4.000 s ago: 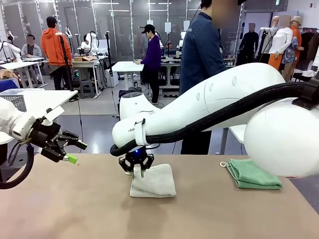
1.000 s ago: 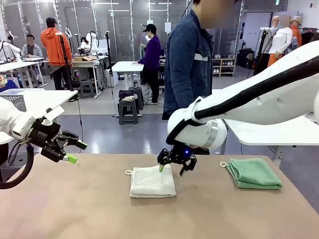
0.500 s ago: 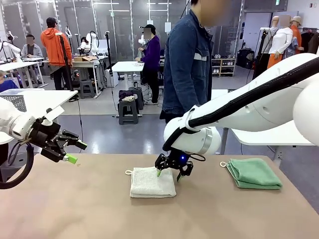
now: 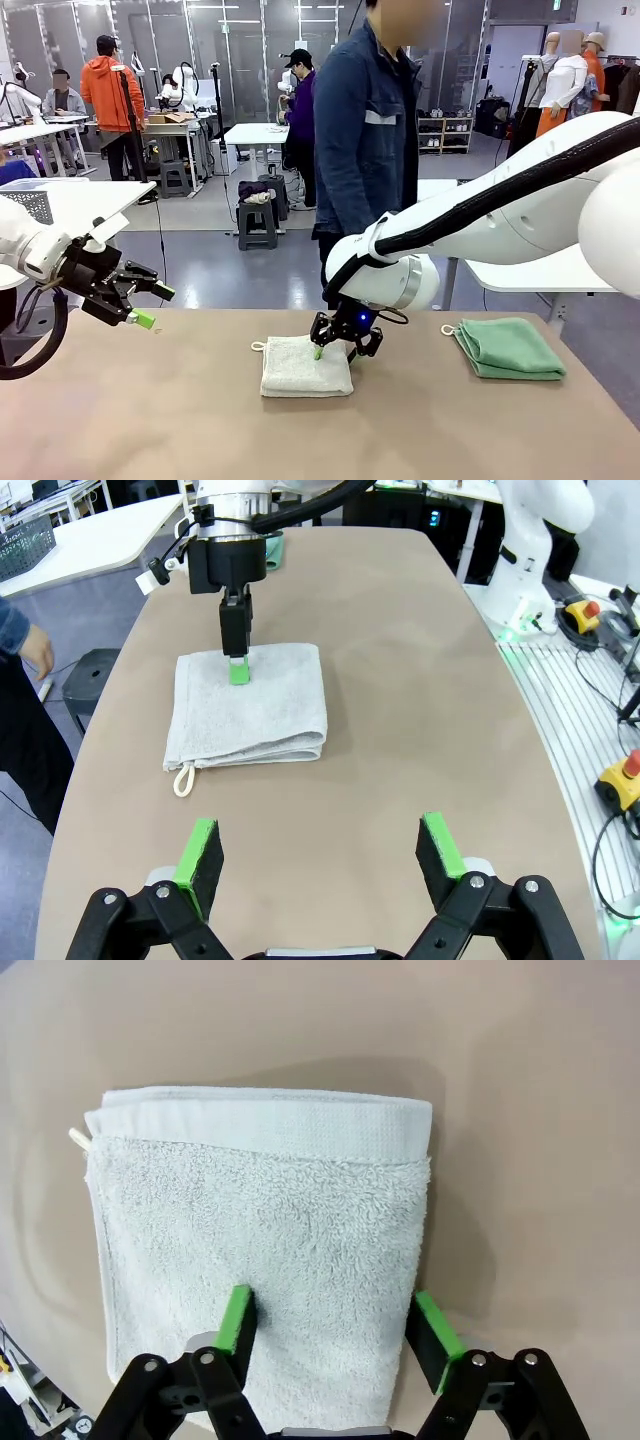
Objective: Fold the towels and place them in the basket.
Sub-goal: Stack the folded Towel with hook on the right side of the table.
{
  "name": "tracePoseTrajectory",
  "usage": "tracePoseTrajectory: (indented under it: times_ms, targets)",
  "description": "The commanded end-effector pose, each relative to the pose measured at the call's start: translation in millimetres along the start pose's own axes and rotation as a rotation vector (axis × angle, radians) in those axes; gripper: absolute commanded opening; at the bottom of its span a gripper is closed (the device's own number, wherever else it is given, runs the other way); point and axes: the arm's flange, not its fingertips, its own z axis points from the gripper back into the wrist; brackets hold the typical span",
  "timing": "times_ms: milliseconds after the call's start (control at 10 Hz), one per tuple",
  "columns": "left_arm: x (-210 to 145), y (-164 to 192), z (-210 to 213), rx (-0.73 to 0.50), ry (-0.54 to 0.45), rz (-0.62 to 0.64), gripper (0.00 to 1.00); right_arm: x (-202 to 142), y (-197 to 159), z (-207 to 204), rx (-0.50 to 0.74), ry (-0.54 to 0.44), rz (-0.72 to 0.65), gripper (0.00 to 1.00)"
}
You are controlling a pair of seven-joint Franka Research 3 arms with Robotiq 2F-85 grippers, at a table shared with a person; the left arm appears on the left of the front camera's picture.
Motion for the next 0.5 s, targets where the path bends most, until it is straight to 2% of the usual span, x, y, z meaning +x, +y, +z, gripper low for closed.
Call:
tracePoseTrajectory:
  times_ms: [0, 100, 200, 300, 400]
  targets:
    - [1.1, -0.9, 1.6, 0.002, 0.009, -0.006, 0.98, -5.0, 10.9, 0.0, -0.019, 0.005, -0.028, 0.4]
    - [1.1, -0.9, 1.6, 0.002, 0.009, -0.006, 0.98, -7.2, 14.1, 1.1, -0.028, 0.003, -0.025, 0.55]
    - [1.1, -0.9, 1.6, 0.002, 0.009, -0.006, 0.98, -9.5, 16.8, 1.8, -0.036, -0.002, -0.025, 0.2]
    - [1.1, -0.9, 1.6, 0.002, 0.009, -0.006, 0.98, -11.9, 19.5, 3.6, -0.039, -0.003, -0.017, 0.35]
    - [1.1, -0.9, 1.6, 0.002, 0.009, -0.006, 0.98, -14.7, 23.2, 5.9, -0.048, -0.01, -0.01, 0.0]
